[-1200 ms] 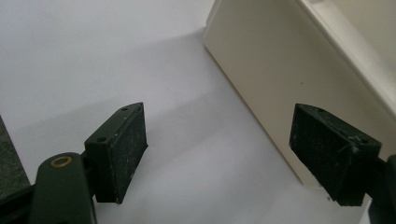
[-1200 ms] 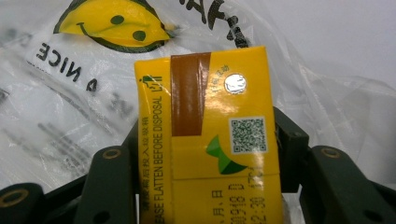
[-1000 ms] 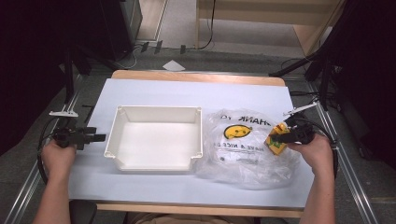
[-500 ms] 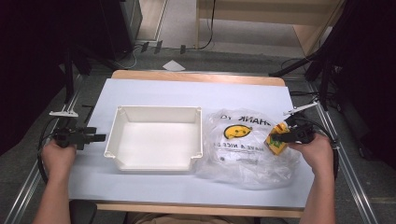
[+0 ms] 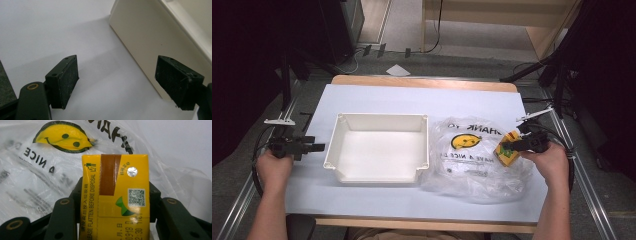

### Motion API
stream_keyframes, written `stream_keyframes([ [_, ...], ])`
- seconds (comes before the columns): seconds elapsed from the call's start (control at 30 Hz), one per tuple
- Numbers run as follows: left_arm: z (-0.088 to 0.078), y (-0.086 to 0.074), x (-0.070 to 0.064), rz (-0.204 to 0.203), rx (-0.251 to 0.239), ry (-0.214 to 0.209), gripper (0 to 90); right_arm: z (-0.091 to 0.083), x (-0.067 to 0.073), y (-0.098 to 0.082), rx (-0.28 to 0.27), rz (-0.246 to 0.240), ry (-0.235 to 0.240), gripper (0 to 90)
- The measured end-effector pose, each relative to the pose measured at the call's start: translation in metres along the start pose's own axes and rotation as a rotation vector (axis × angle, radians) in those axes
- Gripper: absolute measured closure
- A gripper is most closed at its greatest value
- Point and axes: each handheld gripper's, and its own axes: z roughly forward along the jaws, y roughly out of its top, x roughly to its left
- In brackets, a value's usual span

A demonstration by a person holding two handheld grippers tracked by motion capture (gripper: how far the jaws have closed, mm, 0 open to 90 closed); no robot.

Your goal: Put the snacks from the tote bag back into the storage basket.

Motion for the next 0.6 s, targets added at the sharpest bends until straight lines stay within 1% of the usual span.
stream_keyframes([
  [0.13,0.0,0.0,0.0,0.001,0.001,-0.001,20.0,-0.003,0.001,0.002,-0.005,0.004,0.004,53.4],
  [0.2,0.0,0.0,0.0,0.001,0.001,-0.001,20.0,-0.006,0.002,0.003,-0.011,0.001,-0.002,53.8],
  [0.37,0.0,0.0,0.0,0.001,0.001,-0.003,20.0,-0.013,0.006,0.007,-0.022,0.013,-0.008,54.1],
  [0.5,0.001,0.0,0.0,0.002,0.002,-0.005,20.0,-0.017,0.011,0.011,-0.027,0.001,-0.014,54.2],
  [0.6,0.001,0.0,0.0,0.001,0.002,-0.005,20.0,-0.019,0.015,0.013,-0.032,-0.008,-0.008,54.2],
])
